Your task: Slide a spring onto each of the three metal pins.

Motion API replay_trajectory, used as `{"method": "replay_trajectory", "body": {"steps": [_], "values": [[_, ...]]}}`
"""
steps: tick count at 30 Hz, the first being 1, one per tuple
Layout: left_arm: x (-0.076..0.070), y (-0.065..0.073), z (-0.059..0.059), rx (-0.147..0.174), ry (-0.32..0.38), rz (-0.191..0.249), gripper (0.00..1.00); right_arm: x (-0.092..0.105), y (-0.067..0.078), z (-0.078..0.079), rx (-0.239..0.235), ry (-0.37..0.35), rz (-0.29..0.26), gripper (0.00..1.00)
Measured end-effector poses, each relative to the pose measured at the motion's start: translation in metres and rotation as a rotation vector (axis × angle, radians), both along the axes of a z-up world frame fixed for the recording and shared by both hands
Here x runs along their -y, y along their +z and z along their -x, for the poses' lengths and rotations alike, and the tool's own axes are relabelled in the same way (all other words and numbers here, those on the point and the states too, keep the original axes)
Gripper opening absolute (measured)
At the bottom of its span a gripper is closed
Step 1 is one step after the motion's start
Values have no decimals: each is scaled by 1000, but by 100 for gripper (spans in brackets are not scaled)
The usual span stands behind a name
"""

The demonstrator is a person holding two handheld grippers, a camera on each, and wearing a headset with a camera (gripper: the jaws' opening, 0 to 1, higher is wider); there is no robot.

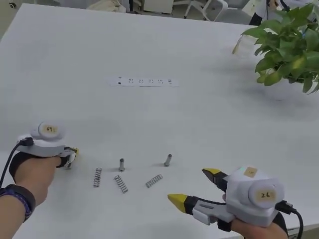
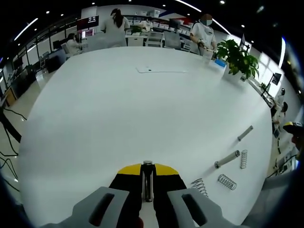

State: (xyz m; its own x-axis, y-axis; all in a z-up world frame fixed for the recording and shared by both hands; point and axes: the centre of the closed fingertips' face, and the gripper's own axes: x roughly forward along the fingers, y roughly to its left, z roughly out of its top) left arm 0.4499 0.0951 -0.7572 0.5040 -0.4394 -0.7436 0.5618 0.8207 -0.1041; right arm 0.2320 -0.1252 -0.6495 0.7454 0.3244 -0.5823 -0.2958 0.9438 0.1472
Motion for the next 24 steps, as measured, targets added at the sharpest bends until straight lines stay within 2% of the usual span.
{"method": "replay_trajectory", "body": {"steps": [8,24], "values": [[-5,8,3,28,-4,-6,0,0,1,0,9,-3,-4,69],[-17,17,7,56,5,-10,0,0,2,1,17,-3,-9,69]]}}
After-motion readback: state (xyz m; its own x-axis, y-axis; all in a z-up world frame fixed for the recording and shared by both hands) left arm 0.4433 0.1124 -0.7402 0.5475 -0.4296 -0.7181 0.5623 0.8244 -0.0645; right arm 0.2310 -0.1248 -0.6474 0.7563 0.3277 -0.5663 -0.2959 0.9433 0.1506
